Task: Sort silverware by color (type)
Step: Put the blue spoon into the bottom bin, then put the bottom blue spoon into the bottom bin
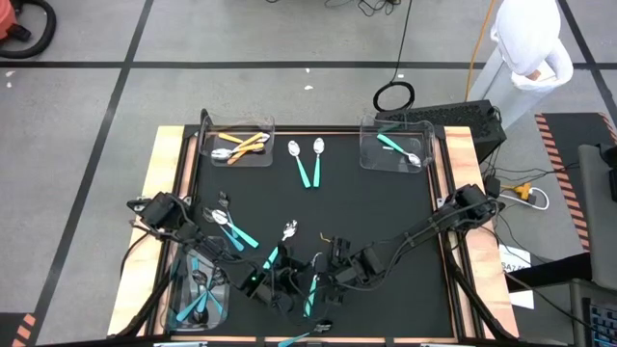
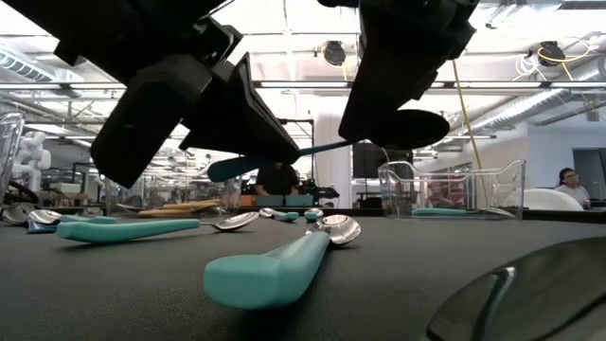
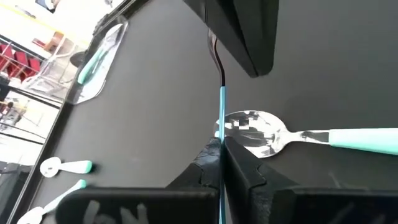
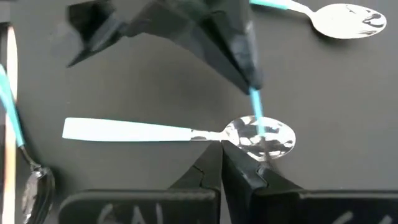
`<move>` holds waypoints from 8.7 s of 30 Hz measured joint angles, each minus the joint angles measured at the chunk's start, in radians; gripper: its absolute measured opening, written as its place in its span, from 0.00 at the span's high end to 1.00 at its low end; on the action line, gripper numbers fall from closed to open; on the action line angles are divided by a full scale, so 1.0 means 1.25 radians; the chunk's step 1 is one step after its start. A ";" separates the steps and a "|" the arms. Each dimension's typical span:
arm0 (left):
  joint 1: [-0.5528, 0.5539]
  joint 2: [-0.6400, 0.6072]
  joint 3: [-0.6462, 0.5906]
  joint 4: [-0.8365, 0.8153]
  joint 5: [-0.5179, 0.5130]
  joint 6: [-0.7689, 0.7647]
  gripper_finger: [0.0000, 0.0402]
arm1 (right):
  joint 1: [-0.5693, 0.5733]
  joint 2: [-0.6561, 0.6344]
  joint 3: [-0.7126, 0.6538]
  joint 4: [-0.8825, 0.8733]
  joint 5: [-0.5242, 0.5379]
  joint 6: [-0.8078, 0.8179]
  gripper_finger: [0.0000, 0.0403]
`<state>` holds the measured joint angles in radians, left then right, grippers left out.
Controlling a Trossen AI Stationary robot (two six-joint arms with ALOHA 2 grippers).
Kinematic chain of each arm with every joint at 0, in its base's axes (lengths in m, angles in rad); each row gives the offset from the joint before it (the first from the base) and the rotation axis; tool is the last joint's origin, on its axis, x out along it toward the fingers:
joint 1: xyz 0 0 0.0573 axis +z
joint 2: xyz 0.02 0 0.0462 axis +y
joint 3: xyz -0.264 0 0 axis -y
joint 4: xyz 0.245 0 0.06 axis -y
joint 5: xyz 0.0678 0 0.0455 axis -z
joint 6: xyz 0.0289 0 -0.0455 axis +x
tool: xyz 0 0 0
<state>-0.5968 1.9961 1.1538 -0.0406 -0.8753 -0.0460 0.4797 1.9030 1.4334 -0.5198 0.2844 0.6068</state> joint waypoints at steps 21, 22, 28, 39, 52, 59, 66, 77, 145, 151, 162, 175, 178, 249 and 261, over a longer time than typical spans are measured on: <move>-0.197 -0.312 0.144 -1.050 0.456 -1.055 0.99 | 0.044 -0.077 -0.001 -0.031 0.256 0.004 0.97; -0.220 -0.327 0.158 -1.088 0.466 -1.093 0.99 | 0.043 -0.075 -0.001 -0.030 0.256 0.004 0.97; -0.358 -0.393 0.207 -1.178 0.435 -1.256 1.00 | 0.039 -0.068 -0.001 -0.027 0.258 0.008 0.97; -0.531 -0.307 0.181 -1.167 0.544 -1.635 0.99 | 0.062 -0.067 -0.001 -0.159 0.259 0.105 0.95; -0.500 -0.254 0.181 -1.223 0.531 -1.624 0.61 | 0.062 -0.057 -0.002 -0.036 0.022 -0.049 0.67; -0.482 -0.256 0.181 -1.224 0.405 -1.594 0.51 | 0.066 0.024 -0.002 0.082 -0.136 -0.110 0.67; -0.448 -0.256 0.181 -1.152 0.136 -1.432 0.51 | 0.067 0.058 -0.002 0.113 -0.142 0.062 0.68; -0.328 -0.223 0.181 -0.829 0.022 -0.894 0.51 | 0.119 0.053 -0.002 0.036 -0.127 0.403 0.68; -0.140 -0.007 0.182 -0.510 0.192 -0.515 0.51 | 0.228 0.147 -0.002 0.300 -0.007 0.590 0.68; -0.136 -0.007 0.182 -0.502 0.190 -0.496 0.51 | 0.209 0.182 -0.002 0.361 -0.067 0.548 0.68; -0.135 -0.007 0.182 -0.500 0.190 -0.496 0.51 | 0.190 0.193 -0.002 0.393 -0.085 0.470 0.79; -0.134 -0.007 0.181 -0.437 0.190 -0.389 0.51 | 0.193 0.111 -0.002 0.226 0.093 0.376 0.99; -0.121 -0.007 0.181 -0.389 0.192 -0.322 0.51 | 0.195 0.073 -0.002 0.175 0.152 0.317 0.99; -0.213 -0.379 0.182 -1.212 0.672 -0.315 0.99 | 0.165 0.022 0.023 -0.095 0.585 0.427 0.59; -0.228 -0.323 0.053 -1.134 0.896 -0.317 0.91 | 0.155 0.023 0.023 -0.060 0.585 0.427 0.59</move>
<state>-0.8820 1.5927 1.2203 -1.4581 0.2446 -0.4417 0.6734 1.9320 1.4616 -0.5949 1.0161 1.1404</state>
